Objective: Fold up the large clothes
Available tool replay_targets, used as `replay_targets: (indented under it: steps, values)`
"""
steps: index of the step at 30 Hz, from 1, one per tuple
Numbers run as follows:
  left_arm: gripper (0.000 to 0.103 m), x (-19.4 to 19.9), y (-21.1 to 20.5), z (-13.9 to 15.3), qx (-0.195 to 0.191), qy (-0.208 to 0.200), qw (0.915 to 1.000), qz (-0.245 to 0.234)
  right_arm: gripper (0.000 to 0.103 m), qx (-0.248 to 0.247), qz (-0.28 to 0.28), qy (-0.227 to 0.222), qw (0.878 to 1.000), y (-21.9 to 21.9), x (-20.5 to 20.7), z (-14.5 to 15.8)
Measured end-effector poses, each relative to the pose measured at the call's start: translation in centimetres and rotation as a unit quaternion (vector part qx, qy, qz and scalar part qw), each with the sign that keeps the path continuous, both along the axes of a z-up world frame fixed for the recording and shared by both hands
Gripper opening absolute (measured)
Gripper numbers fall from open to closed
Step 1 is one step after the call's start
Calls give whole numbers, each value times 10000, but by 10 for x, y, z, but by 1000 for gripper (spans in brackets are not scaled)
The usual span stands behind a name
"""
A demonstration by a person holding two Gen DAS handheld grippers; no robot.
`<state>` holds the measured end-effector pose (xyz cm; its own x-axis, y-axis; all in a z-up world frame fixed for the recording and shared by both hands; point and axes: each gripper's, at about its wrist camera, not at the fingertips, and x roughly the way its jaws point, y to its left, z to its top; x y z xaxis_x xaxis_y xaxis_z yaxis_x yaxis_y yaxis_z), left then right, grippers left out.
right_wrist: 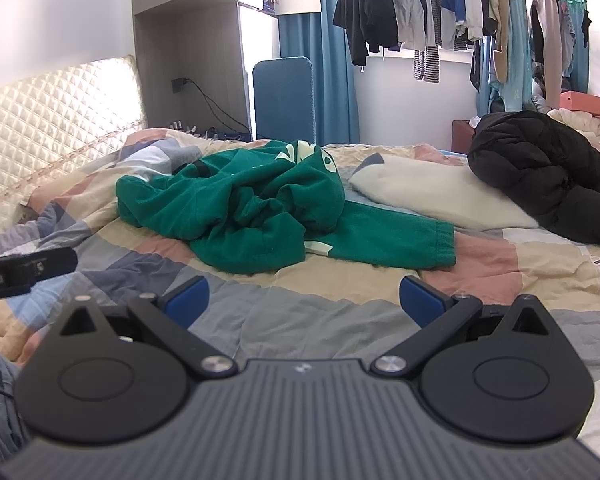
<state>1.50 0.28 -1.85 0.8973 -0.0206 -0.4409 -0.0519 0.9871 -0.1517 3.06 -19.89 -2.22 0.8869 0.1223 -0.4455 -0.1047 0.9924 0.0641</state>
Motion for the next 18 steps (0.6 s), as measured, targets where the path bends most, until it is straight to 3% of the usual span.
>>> replay_targets:
  steps: [14, 18]
  values:
    - [103, 13, 7, -10, -93, 128, 9999, 48, 103, 91, 80, 74, 9999, 3, 10, -5]
    - [103, 26, 15, -1, -153, 52, 9998, 64, 103, 85, 106, 80, 9999, 6, 15, -4]
